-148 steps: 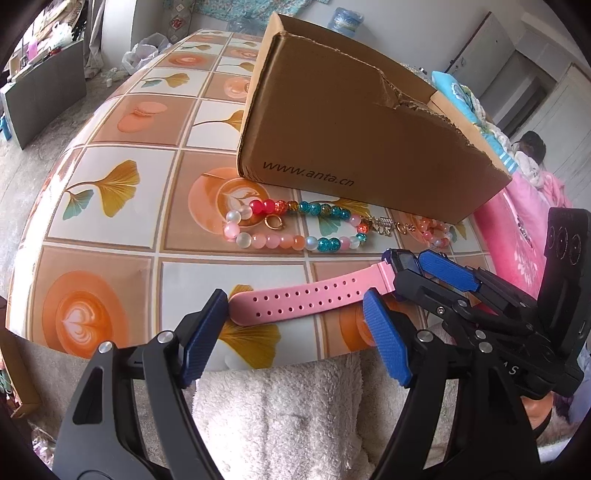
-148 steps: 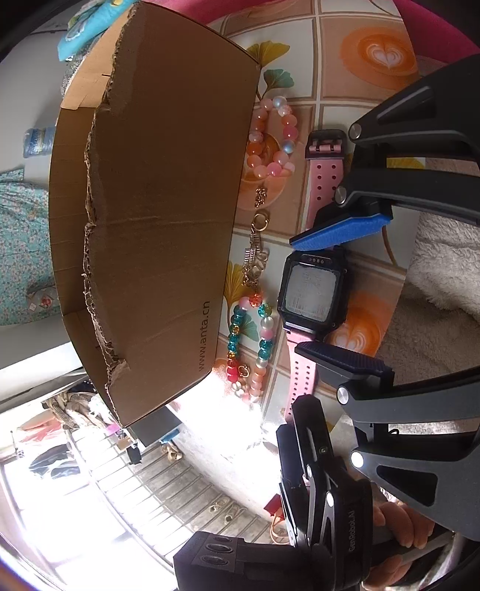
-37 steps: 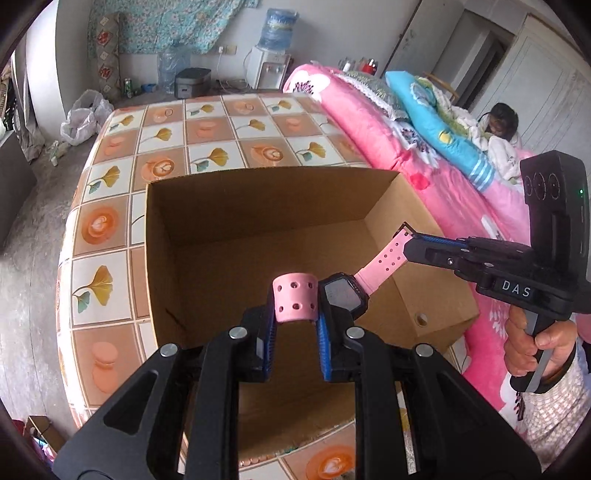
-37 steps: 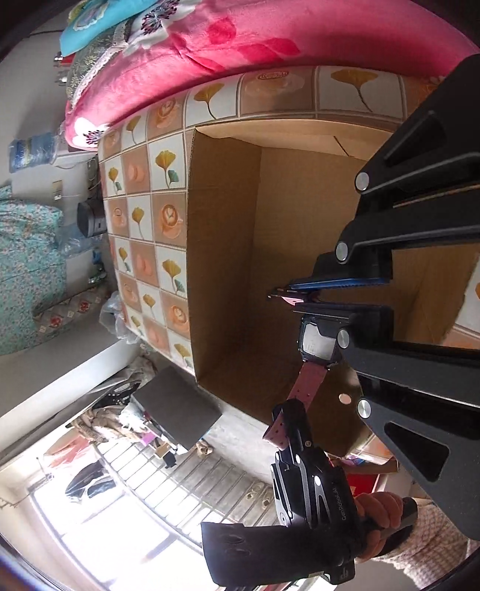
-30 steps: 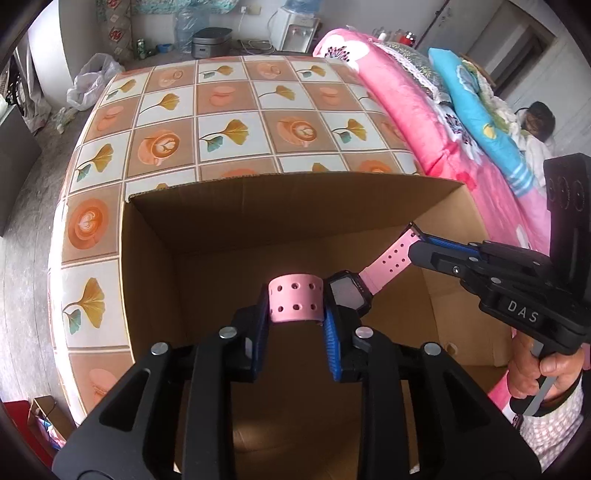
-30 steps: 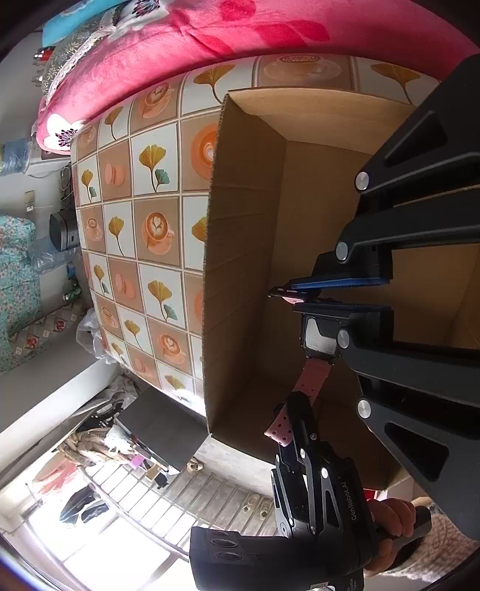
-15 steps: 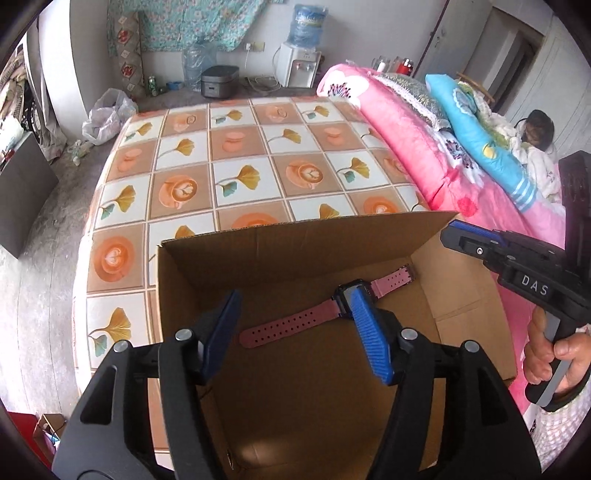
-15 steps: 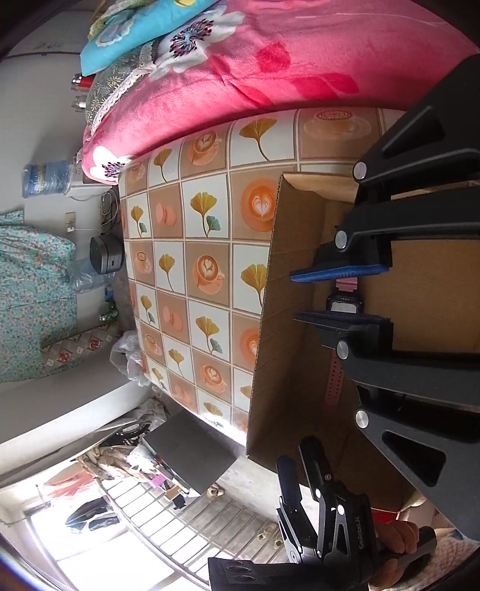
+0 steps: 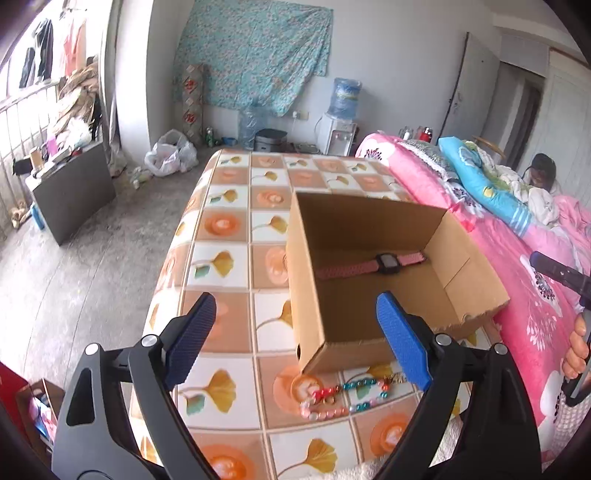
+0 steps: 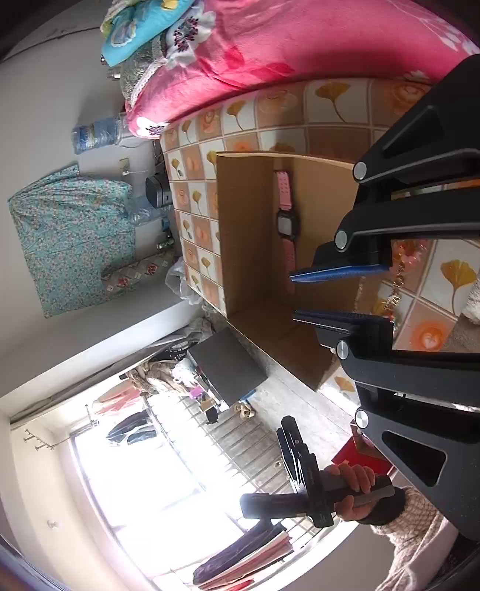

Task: Organize jewelry
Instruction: 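Move the right gripper back to the red-and-teal bead bracelet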

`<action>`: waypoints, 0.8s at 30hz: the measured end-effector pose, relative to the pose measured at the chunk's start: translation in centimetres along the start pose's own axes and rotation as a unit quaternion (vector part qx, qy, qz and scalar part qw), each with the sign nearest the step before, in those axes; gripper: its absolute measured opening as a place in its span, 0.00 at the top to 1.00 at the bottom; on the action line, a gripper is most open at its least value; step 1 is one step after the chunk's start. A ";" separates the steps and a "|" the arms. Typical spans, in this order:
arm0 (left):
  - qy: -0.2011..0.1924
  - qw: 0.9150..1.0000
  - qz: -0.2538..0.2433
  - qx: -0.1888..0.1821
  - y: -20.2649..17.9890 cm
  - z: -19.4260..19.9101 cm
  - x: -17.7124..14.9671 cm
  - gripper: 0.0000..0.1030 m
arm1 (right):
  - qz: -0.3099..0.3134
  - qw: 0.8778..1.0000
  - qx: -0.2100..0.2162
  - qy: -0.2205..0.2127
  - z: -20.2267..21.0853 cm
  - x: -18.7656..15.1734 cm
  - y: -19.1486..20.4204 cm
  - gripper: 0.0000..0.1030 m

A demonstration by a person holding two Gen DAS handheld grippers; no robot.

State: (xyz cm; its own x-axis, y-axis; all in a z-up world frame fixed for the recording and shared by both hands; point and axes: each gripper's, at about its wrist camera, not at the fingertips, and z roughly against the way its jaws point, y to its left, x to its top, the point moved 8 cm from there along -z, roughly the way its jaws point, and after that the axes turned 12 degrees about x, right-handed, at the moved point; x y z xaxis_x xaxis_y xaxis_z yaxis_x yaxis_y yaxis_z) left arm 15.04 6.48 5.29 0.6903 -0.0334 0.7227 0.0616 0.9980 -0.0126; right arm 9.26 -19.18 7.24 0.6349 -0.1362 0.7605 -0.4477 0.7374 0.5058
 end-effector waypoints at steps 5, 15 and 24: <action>0.082 0.996 0.030 0.019 0.7 -3.9 -7.9 0.18 | -0.059 0.997 0.016 0.055 -4.7 -7.2 0.4 0.84; 0.129 0.991 0.007 0.046 -0.8 -8.0 -13.1 0.18 | -0.154 0.978 0.005 0.141 -13.6 -14.3 -0.3 0.84; 0.126 0.988 -0.054 0.068 -1.6 -8.9 -14.3 0.08 | -0.074 0.984 -0.055 0.155 -15.9 -13.0 0.2 0.84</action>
State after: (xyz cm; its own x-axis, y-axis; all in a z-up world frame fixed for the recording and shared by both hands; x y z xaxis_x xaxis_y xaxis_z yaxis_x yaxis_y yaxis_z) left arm 11.47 4.90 -11.23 0.8433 -0.1357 0.5201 0.0589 0.9851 0.1614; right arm 10.91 -6.69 -9.05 0.8572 -0.0522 0.5123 -0.2757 0.7937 0.5422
